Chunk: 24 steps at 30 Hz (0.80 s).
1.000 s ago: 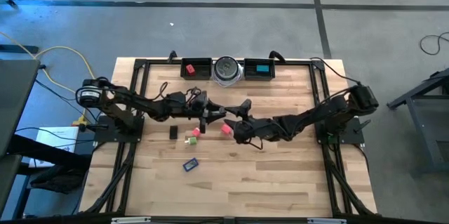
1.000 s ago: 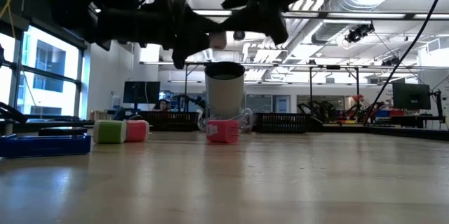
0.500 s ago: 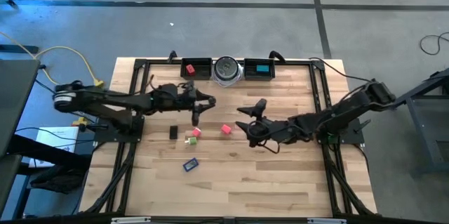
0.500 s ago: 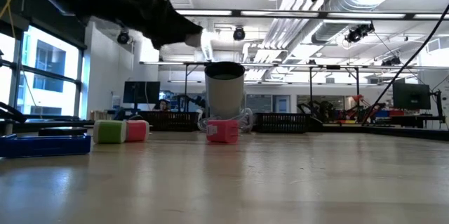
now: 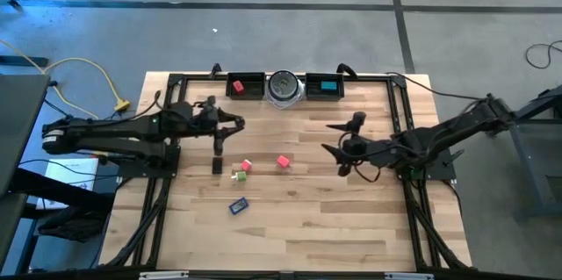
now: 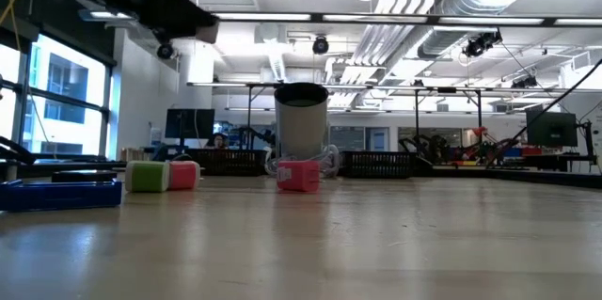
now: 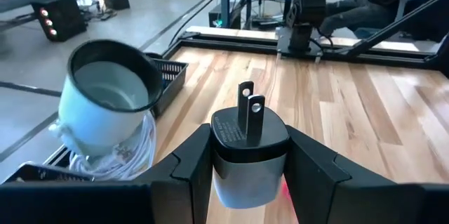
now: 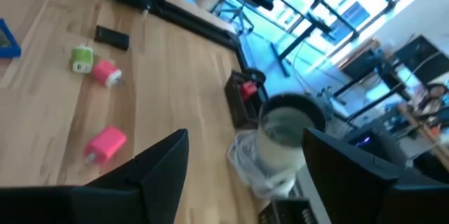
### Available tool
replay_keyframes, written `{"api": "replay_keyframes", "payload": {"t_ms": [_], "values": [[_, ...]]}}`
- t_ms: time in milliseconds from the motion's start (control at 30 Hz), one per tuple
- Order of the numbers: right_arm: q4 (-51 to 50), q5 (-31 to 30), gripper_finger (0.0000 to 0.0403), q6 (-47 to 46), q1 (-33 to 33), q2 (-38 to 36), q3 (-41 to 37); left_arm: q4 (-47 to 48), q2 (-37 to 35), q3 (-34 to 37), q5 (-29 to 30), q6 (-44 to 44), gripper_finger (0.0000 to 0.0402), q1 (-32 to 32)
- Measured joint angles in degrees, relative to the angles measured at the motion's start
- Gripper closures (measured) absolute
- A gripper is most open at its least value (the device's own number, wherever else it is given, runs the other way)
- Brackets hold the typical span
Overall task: Pick & Place Office items
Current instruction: Put the white charger adapter into the left black basket
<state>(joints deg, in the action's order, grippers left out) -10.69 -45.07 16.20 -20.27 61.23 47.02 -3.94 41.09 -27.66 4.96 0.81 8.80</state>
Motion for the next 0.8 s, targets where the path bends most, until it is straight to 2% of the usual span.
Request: {"api": "replay_keyframes", "payload": {"t_ms": [133, 267, 500, 800], "values": [[0.01, -0.67, 0.0137, -3.58, 0.00, -4.64, -4.29, -1.72, -4.61, 5.19, 3.03, 1.46, 0.0270, 0.00], [0.25, -1.53, 0.0137, -5.71, -0.04, -7.60, -6.80, -6.40, -9.06, 9.70, 3.09, 2.04, 0.0270, 0.44], [0.58, -1.51, 0.0137, -9.15, -0.04, -9.11, -9.81, -9.64, -14.88, 15.12, 4.14, 2.08, 0.0270, 3.01], [2.59, -3.08, 0.0137, -14.15, -0.60, -9.11, -14.51, -10.07, -12.50, 16.11, 4.65, 1.60, 0.0270, 9.32]]}}
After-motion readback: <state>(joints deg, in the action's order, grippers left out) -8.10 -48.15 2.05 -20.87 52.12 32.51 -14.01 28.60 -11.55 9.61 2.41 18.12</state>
